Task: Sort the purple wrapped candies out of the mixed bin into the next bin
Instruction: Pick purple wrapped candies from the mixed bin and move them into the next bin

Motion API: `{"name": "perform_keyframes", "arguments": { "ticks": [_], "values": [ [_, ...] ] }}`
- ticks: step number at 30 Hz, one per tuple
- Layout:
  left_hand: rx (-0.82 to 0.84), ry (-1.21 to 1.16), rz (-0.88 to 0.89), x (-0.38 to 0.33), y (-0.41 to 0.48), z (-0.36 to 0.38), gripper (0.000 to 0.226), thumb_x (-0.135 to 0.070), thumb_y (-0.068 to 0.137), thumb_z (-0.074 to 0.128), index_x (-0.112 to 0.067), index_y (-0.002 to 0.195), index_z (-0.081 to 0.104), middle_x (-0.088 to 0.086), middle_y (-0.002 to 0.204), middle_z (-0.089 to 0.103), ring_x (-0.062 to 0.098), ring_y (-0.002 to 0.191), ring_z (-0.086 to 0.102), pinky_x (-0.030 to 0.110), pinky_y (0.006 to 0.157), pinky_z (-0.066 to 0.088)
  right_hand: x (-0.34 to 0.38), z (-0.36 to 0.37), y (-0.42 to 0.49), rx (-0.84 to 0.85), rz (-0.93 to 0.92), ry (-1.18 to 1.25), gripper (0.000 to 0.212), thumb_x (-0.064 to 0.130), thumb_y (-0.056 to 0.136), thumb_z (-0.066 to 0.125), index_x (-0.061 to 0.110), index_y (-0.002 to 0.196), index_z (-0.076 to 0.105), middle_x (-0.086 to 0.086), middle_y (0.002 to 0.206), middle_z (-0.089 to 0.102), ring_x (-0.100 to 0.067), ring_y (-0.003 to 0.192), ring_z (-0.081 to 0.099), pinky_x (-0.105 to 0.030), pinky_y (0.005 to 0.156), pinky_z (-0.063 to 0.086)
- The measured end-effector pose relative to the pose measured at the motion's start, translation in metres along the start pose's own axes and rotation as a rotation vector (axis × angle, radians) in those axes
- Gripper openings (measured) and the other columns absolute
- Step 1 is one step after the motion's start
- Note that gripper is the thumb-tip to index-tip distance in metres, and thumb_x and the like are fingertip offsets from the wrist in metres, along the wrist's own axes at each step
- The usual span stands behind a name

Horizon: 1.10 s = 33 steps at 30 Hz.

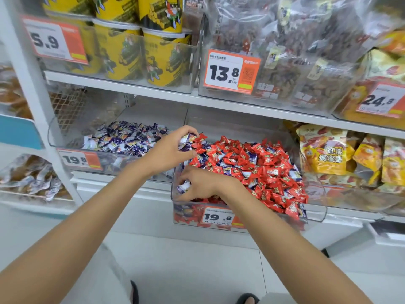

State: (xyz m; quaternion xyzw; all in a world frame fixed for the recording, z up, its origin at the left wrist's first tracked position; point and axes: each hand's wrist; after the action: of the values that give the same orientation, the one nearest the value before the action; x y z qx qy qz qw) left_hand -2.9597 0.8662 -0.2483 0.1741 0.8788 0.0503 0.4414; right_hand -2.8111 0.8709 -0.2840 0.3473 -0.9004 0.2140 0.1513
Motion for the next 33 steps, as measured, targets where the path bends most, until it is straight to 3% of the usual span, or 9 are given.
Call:
{"name": "perform_keyframes", "arguments": {
  "ticks": [5, 8, 10, 13, 16, 21, 24, 28, 33],
  "values": [
    [-0.082, -0.099, 0.025, 0.012, -0.002, -0.001, 0.032, -0.015, 0.089, 0.067, -0.033, 0.112, 0.054, -0.013, 0.124, 0.055, 0.008, 0.118, 0.05, 0.035, 0.106, 0.037, -0.013, -0.004, -0.01, -0.092, -0.028, 0.052, 0.014, 0.021, 0.081, 0.074, 0.021, 0.087, 0.062, -0.005, 0.101, 0.054, -0.023, 0.091, 0.053, -0.037, 0.081, 0.046],
    [-0.198, -0.148, -0.033, 0.022, -0.006, -0.004, 0.034, -0.015, 0.089, 0.065, -0.04, 0.108, 0.053, -0.008, 0.131, 0.054, 0.013, 0.118, 0.053, 0.028, 0.098, 0.04, -0.034, -0.021, -0.038, -0.271, 0.075, 0.334, 0.02, 0.008, 0.083, 0.07, 0.024, 0.081, 0.058, 0.006, 0.094, 0.055, -0.012, 0.072, 0.05, -0.034, 0.069, 0.043],
    [-0.186, -0.125, -0.046, 0.028, -0.005, -0.005, 0.033, -0.017, 0.089, 0.066, -0.039, 0.109, 0.052, -0.008, 0.132, 0.053, 0.013, 0.122, 0.049, 0.03, 0.102, 0.037, -0.046, -0.033, -0.056, -0.322, 0.133, 0.399, 0.027, 0.003, 0.085, 0.064, 0.028, 0.096, 0.064, 0.009, 0.113, 0.059, -0.018, 0.073, 0.056, -0.039, 0.067, 0.048],
    [-0.149, -0.157, -0.044, 0.03, -0.005, -0.003, 0.03, -0.017, 0.09, 0.065, -0.039, 0.108, 0.053, -0.013, 0.129, 0.052, 0.007, 0.126, 0.044, 0.03, 0.106, 0.031, -0.05, -0.041, -0.064, -0.331, 0.165, 0.352, 0.028, 0.01, 0.087, 0.067, 0.031, 0.105, 0.069, 0.012, 0.124, 0.058, -0.016, 0.094, 0.065, -0.037, 0.087, 0.053],
    [-0.13, -0.211, -0.06, 0.031, -0.007, -0.001, 0.026, -0.018, 0.092, 0.063, -0.04, 0.105, 0.055, -0.016, 0.129, 0.051, 0.003, 0.125, 0.042, 0.027, 0.104, 0.03, -0.04, -0.029, -0.053, -0.336, 0.17, 0.338, 0.02, 0.017, 0.084, 0.074, 0.021, 0.104, 0.073, 0.014, 0.102, 0.06, 0.012, 0.076, 0.057, -0.011, 0.07, 0.043],
    [-0.135, -0.237, -0.058, 0.029, -0.009, -0.001, 0.029, -0.017, 0.093, 0.061, -0.044, 0.1, 0.054, -0.017, 0.126, 0.051, 0.002, 0.123, 0.043, 0.025, 0.101, 0.029, -0.033, 0.003, -0.027, -0.134, 0.198, 0.073, 0.06, 0.042, 0.083, 0.074, 0.025, 0.136, 0.053, -0.005, 0.122, 0.043, -0.022, 0.111, 0.047, -0.033, 0.097, 0.041],
    [-0.139, -0.236, -0.055, 0.027, -0.01, 0.001, 0.025, -0.016, 0.093, 0.06, -0.037, 0.107, 0.056, -0.016, 0.126, 0.051, 0.0, 0.122, 0.042, 0.018, 0.099, 0.029, -0.03, 0.007, -0.02, -0.081, 0.226, -0.087, 0.078, 0.052, 0.079, 0.073, 0.027, 0.145, 0.039, -0.008, 0.124, 0.036, -0.027, 0.107, 0.043, -0.038, 0.096, 0.041],
    [-0.151, -0.234, -0.061, 0.024, -0.01, 0.002, 0.023, -0.014, 0.094, 0.059, -0.028, 0.112, 0.056, -0.015, 0.125, 0.051, 0.0, 0.12, 0.042, 0.021, 0.099, 0.028, -0.026, 0.003, -0.014, -0.063, 0.242, -0.122, 0.055, 0.036, 0.084, 0.073, 0.02, 0.131, 0.051, -0.008, 0.113, 0.037, -0.028, 0.087, 0.049, -0.033, 0.075, 0.04],
    [-0.147, -0.219, -0.075, 0.025, -0.012, 0.001, 0.023, -0.018, 0.095, 0.059, -0.031, 0.114, 0.056, -0.016, 0.127, 0.049, 0.0, 0.122, 0.04, 0.023, 0.1, 0.026, -0.031, -0.016, -0.031, -0.167, 0.22, 0.227, 0.027, 0.02, 0.088, 0.068, 0.017, 0.114, 0.06, -0.004, 0.11, 0.059, -0.021, 0.089, 0.058, -0.033, 0.078, 0.048]
  ]
}}
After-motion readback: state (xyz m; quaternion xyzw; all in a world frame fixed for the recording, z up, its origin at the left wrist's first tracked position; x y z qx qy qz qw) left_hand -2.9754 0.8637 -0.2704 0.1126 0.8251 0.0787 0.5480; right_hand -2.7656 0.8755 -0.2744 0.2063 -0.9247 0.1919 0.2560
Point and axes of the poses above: each hand's wrist, its own y-axis towards the middle knuckle, its own z-axis out of the palm, x = y × z
